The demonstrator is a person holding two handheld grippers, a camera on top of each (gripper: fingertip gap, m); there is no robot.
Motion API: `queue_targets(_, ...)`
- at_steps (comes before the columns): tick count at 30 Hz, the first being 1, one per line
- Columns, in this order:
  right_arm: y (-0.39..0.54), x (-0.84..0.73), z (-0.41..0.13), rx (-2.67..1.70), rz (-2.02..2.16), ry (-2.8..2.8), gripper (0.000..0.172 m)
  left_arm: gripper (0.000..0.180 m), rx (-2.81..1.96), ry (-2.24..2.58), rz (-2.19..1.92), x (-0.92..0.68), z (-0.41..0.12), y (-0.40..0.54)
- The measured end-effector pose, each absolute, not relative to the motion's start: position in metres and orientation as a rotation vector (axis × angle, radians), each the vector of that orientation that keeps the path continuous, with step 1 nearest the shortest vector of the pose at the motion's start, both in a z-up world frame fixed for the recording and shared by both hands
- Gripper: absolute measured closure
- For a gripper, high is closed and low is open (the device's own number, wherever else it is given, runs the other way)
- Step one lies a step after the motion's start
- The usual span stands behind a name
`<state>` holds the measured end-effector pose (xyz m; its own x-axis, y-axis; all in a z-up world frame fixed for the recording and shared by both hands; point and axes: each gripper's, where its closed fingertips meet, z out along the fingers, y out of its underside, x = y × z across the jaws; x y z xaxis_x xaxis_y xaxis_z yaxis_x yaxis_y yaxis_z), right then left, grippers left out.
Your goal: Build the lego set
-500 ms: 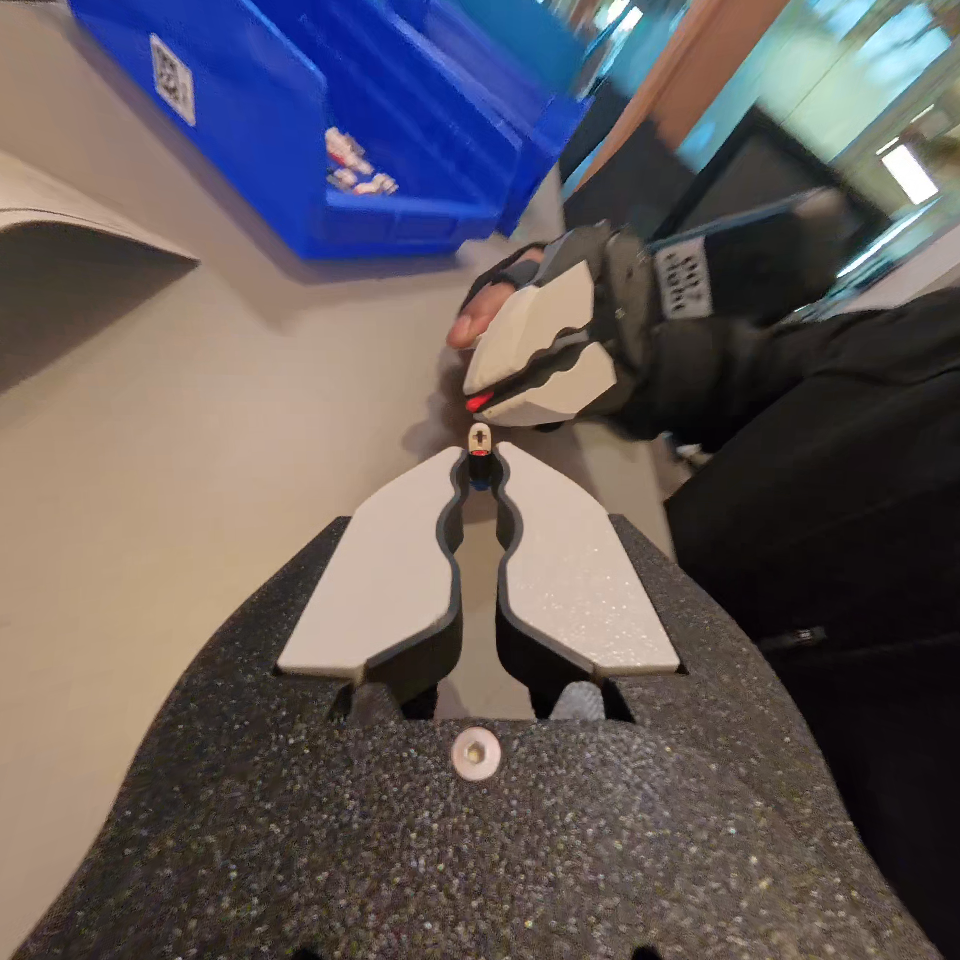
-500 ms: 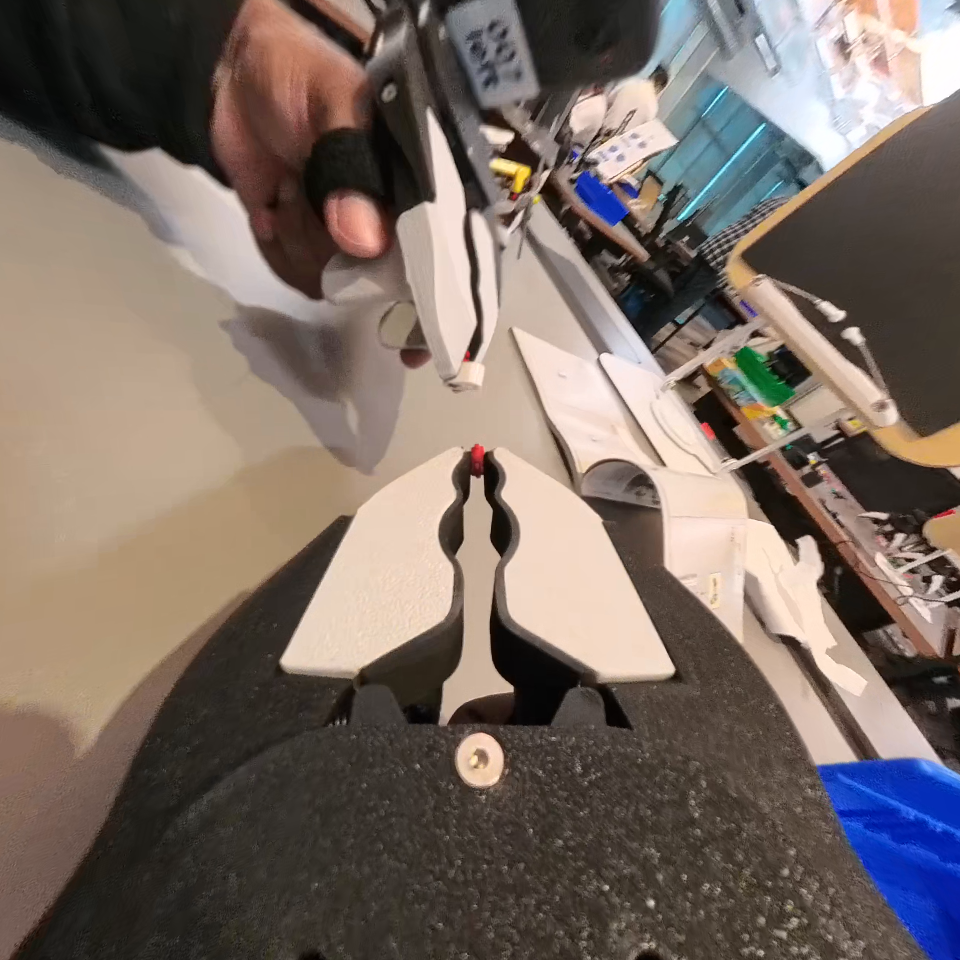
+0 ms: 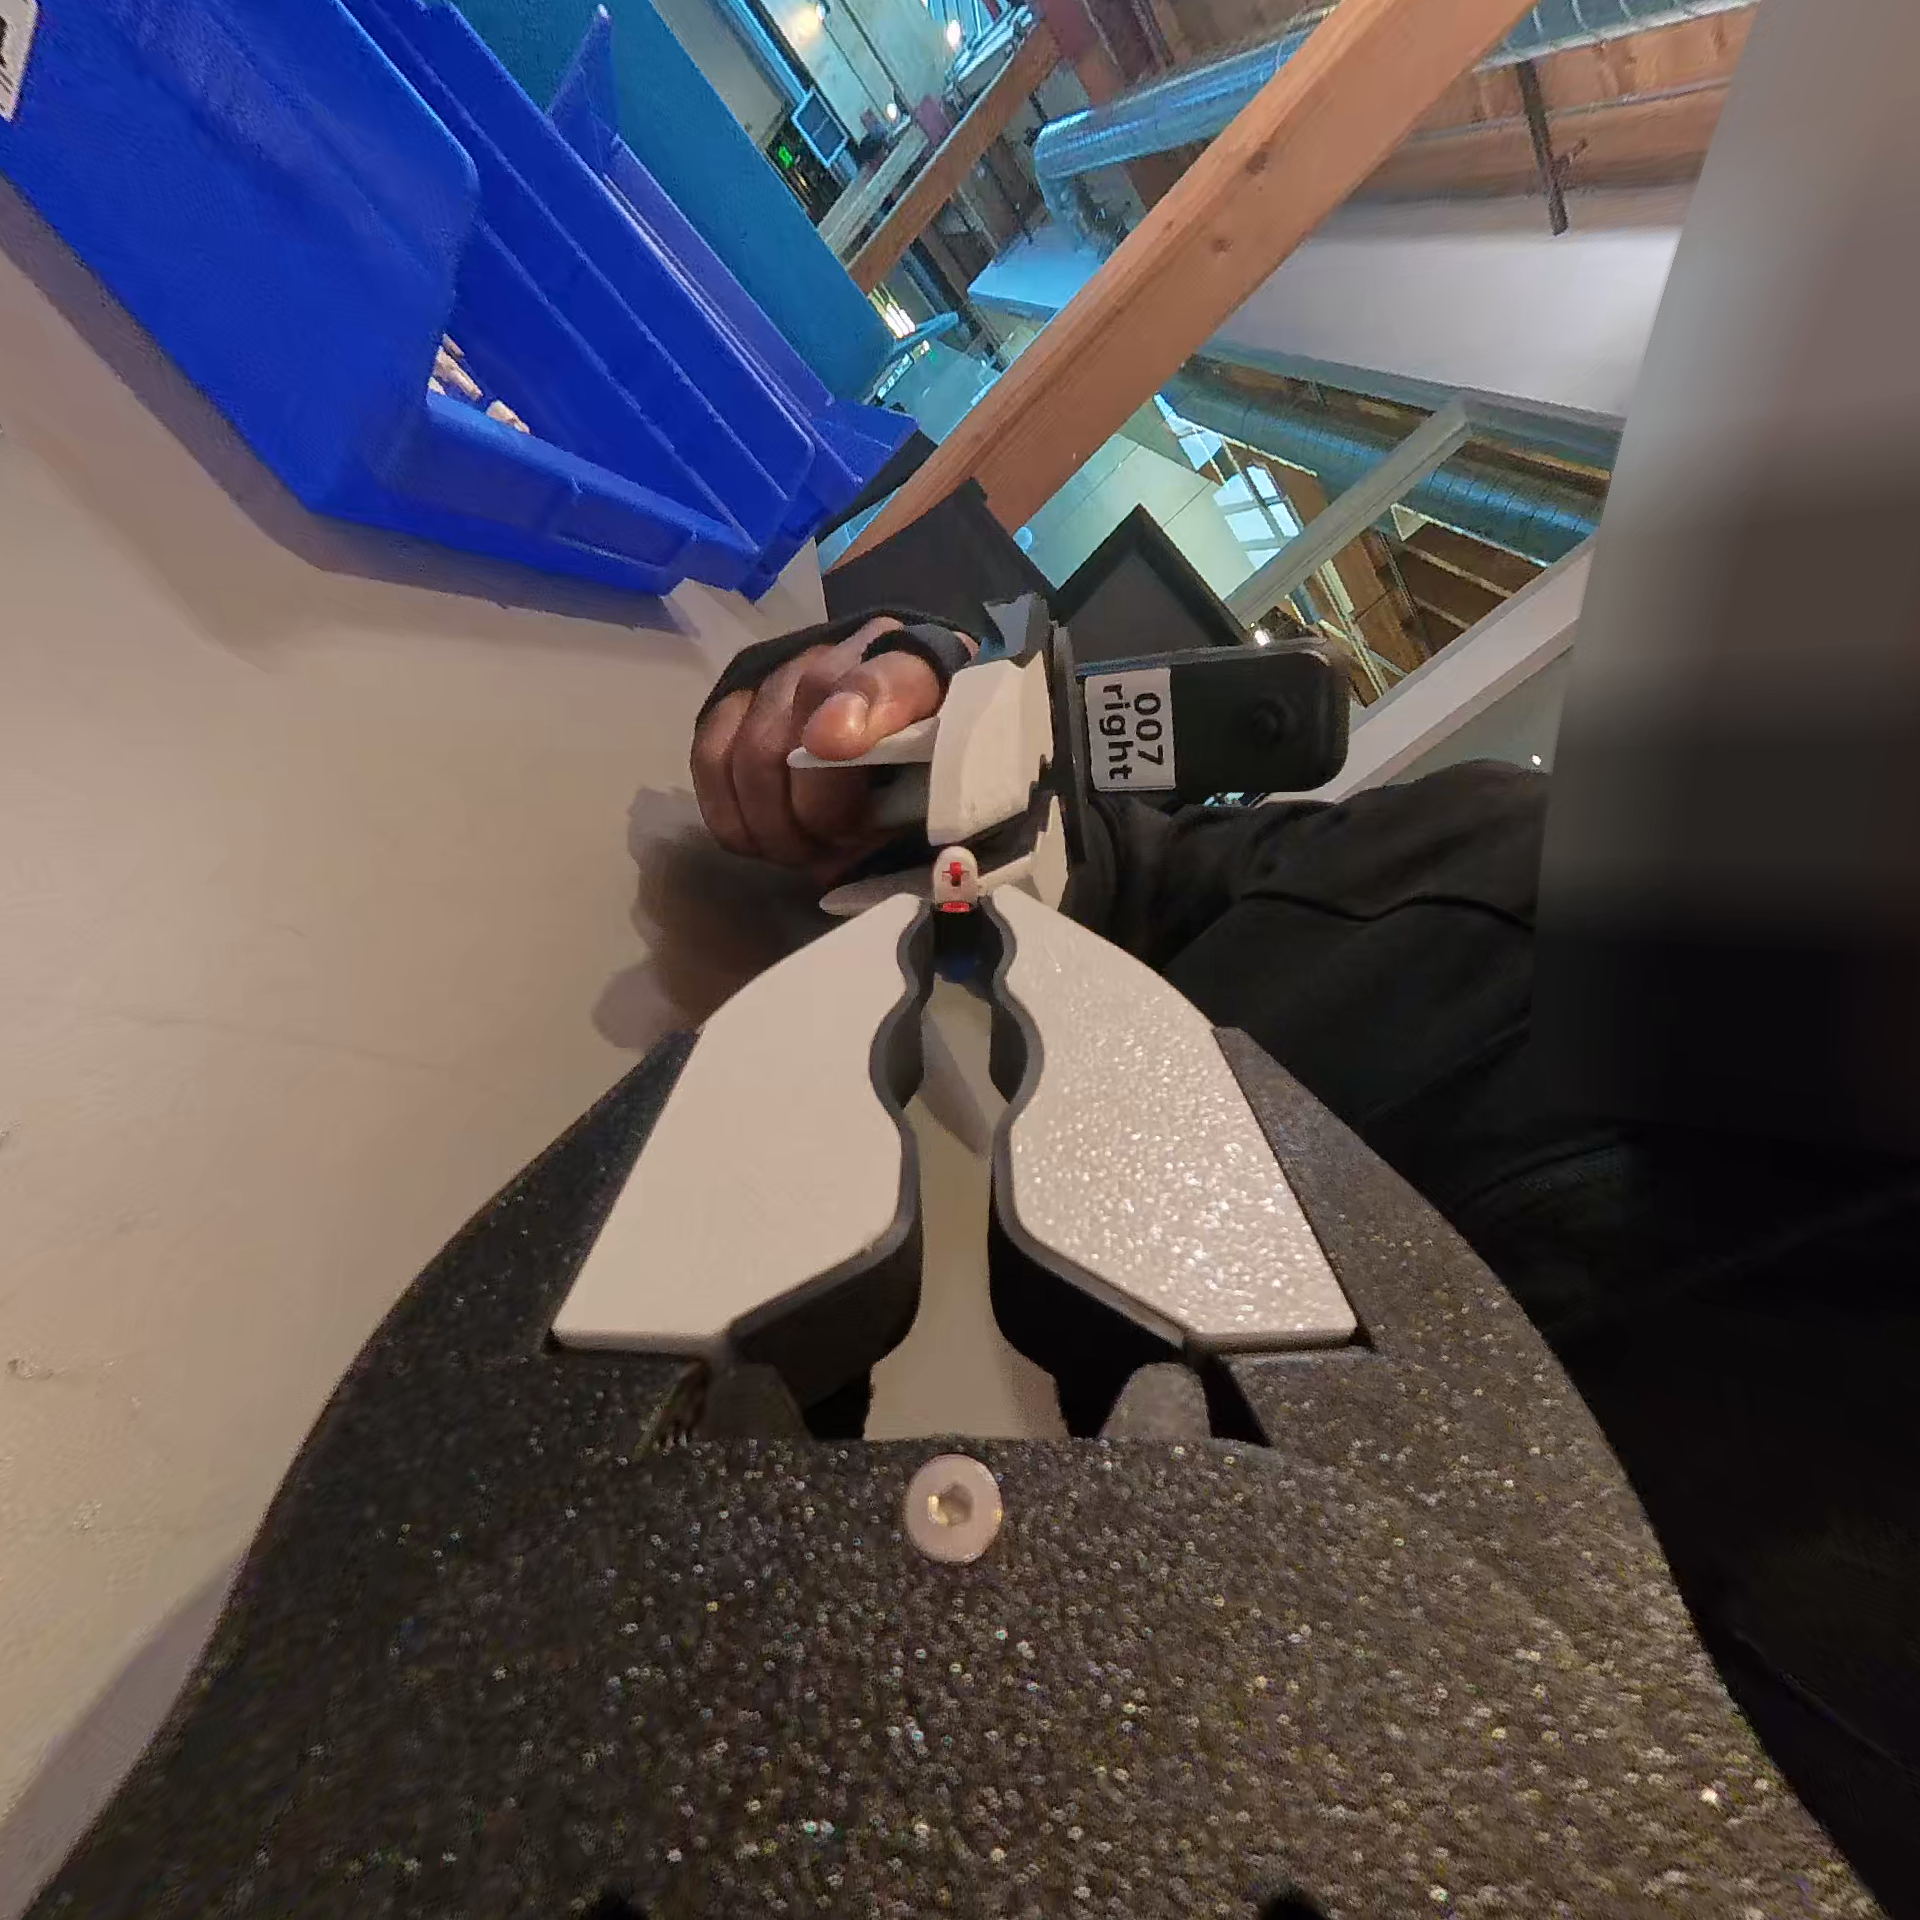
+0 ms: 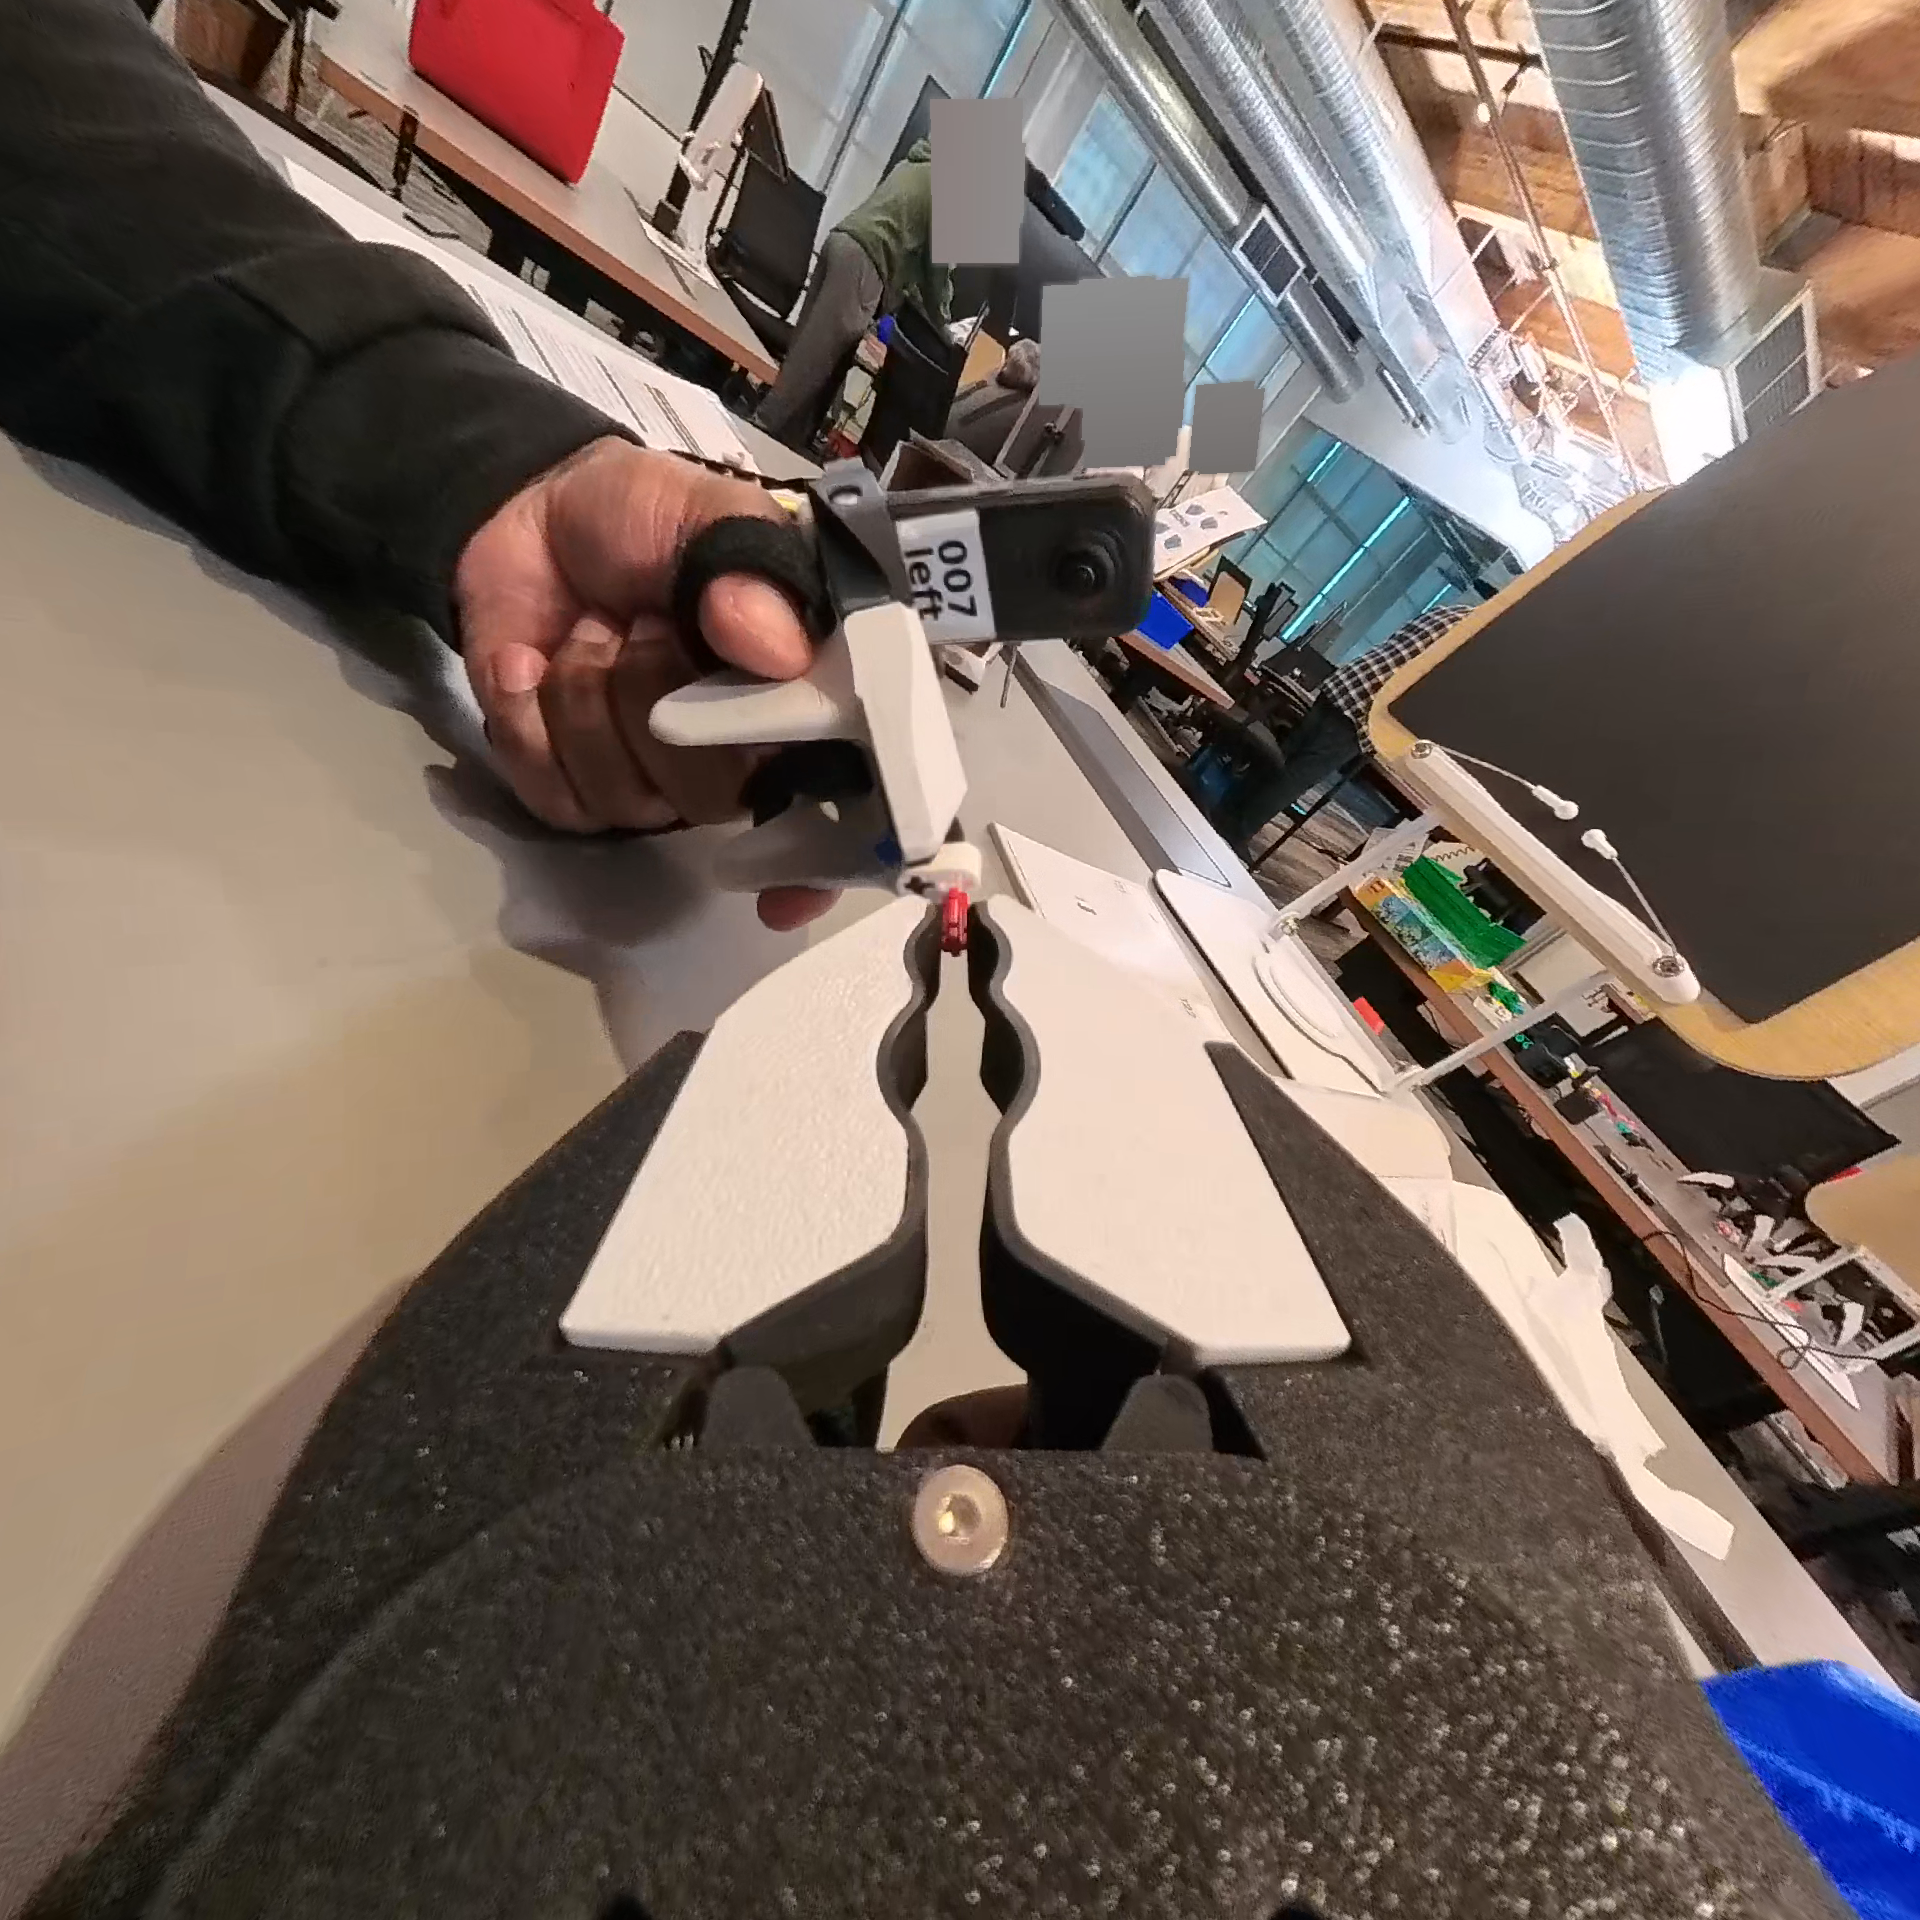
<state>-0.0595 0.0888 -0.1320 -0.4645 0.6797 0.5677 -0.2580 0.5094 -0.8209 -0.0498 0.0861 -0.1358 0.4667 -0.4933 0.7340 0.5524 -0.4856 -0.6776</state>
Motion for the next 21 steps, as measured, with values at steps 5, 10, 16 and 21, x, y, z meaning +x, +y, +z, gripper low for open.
queue_targets(5,0.087,-0.057,-0.133,-0.357,1.157,-1.738,0.168,0.173,-1.684,-0.031,-1.262,-0.046,-0.138,0.085)
queue_targets(10,0.085,-0.054,-0.133,-0.359,1.176,-1.754,0.168,0.173,-1.710,0.007,-1.250,-0.040,-0.140,0.083)
queue_targets(16,0.083,-0.053,-0.135,-0.349,1.175,-1.774,0.168,0.173,-1.770,0.090,-1.198,-0.029,-0.146,0.081)
queue_targets(21,0.079,-0.050,-0.141,-0.319,1.173,-1.824,0.168,0.173,-1.799,0.103,-1.171,-0.032,-0.150,0.078)
